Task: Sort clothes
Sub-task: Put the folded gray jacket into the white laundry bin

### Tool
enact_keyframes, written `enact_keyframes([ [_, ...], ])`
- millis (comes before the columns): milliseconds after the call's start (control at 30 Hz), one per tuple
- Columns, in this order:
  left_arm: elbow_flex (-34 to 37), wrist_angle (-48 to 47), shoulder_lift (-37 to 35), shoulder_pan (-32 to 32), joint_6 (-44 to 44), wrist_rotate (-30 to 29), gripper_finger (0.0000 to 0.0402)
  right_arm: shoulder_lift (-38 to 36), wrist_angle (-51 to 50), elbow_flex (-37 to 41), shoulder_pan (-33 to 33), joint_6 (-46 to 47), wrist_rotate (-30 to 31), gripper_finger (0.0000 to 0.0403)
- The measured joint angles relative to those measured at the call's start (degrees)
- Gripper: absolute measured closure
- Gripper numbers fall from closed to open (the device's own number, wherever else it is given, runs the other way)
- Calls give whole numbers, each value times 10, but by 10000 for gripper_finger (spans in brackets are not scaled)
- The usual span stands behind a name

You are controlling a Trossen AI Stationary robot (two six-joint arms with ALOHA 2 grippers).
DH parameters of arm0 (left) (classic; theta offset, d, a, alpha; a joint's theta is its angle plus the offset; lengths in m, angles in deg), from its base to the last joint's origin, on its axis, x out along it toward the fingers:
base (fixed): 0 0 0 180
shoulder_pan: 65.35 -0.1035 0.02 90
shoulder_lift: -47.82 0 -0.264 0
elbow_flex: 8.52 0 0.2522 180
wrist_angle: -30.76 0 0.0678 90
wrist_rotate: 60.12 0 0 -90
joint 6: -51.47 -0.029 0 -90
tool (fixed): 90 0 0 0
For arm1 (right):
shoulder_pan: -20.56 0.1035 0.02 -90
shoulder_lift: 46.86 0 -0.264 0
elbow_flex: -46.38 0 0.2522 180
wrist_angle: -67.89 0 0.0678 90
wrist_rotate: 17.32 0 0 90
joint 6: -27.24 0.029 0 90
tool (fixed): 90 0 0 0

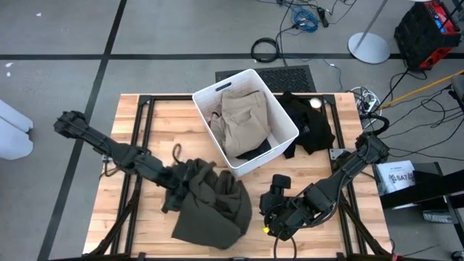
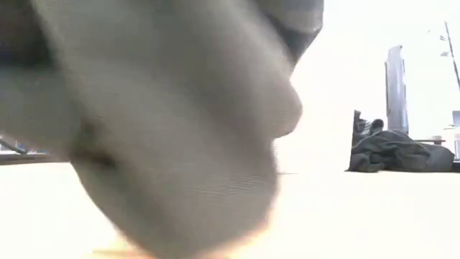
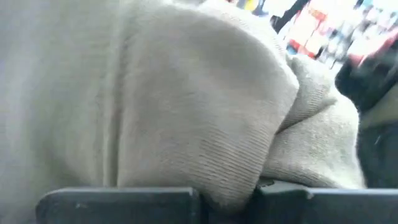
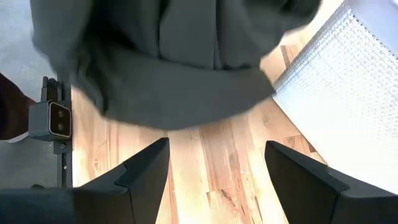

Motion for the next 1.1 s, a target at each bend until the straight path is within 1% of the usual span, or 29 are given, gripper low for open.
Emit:
enact_keyframes([
  [133,0,51,-26,8,0,-15,364,0,-17,0,6,16,-7,151],
  [300,-1,118,-40,14,-7,-46,364,-3,-35,0,20,42,-19,151],
  [433,-4,219,-40,14,-44,-73,364,-4,-38,0,30,49,-39,151],
  [567,-39,261,-40,13,-107,-119,364,-6,-39,0,39,63,-53,151],
  [733,-114,264,-40,10,-204,-177,364,-6,-38,0,52,81,-77,151],
  [833,-159,240,-42,-13,-246,-205,364,-6,-38,0,60,88,-77,151],
  [933,-204,190,-38,-55,-260,-209,364,-6,-38,0,64,88,-77,151],
  [1033,-245,153,-26,-117,-260,-204,364,-6,-38,0,63,88,-77,151],
  [1100,-270,140,-13,-163,-258,-187,364,-6,-38,0,62,87,-76,151],
])
